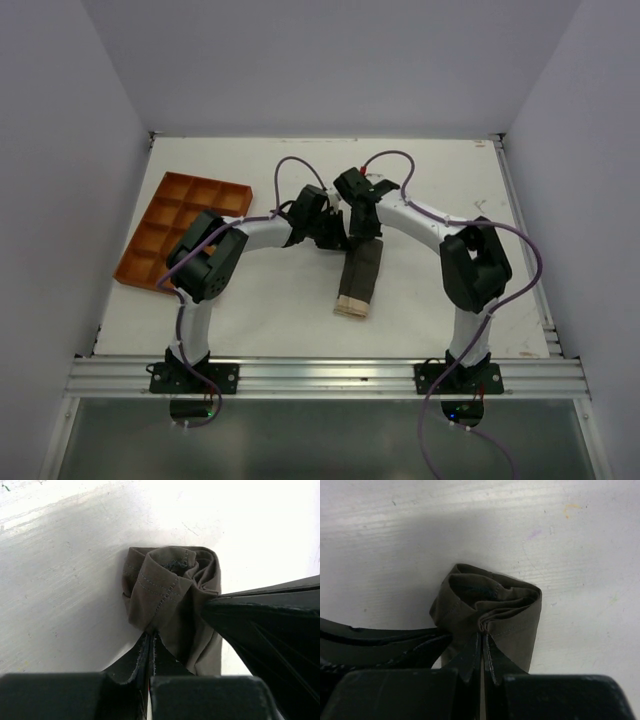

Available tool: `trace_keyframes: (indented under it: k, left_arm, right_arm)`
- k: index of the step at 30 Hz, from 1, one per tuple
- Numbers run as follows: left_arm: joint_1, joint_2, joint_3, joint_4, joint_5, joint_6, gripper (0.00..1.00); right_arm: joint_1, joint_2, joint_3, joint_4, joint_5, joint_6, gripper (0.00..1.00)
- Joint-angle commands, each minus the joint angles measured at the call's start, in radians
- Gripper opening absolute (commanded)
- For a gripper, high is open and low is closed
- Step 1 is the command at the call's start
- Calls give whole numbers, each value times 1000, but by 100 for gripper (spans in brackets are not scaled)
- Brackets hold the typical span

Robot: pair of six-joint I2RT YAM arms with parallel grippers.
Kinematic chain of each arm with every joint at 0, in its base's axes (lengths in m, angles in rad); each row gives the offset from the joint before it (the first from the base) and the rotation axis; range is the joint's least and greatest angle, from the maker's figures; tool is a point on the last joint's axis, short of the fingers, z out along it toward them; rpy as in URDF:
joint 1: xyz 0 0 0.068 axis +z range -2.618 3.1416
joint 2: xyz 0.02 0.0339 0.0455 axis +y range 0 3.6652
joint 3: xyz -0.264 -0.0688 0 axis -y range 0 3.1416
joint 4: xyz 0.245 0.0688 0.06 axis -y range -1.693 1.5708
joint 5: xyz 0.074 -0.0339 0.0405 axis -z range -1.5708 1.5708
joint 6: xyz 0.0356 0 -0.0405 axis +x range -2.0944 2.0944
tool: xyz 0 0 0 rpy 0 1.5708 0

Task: Roll the underwear
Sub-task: Fold the underwear

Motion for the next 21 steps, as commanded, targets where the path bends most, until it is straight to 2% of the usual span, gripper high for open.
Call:
trace_keyframes:
  k: [1,16,17,19,21]
  left_arm:
    - [8,3,14,70,33,-31,0]
    - [8,-2,0,71,37,-45,0]
    - [8,-5,-3,64,31,-46,5]
    - [8,-31,-23,60,24,-54,10]
    - [10,-55,-58,41,7,-59,22]
  right_arm:
    - [2,-60,-4,90,-27,-4,0]
    - [2,7,26,93,-70,-18,0]
    - [2,21,35,88,-64,-18,0]
    - [2,27,41,81,-64,-19,1]
    - [2,32,47,78,-65,-18,9]
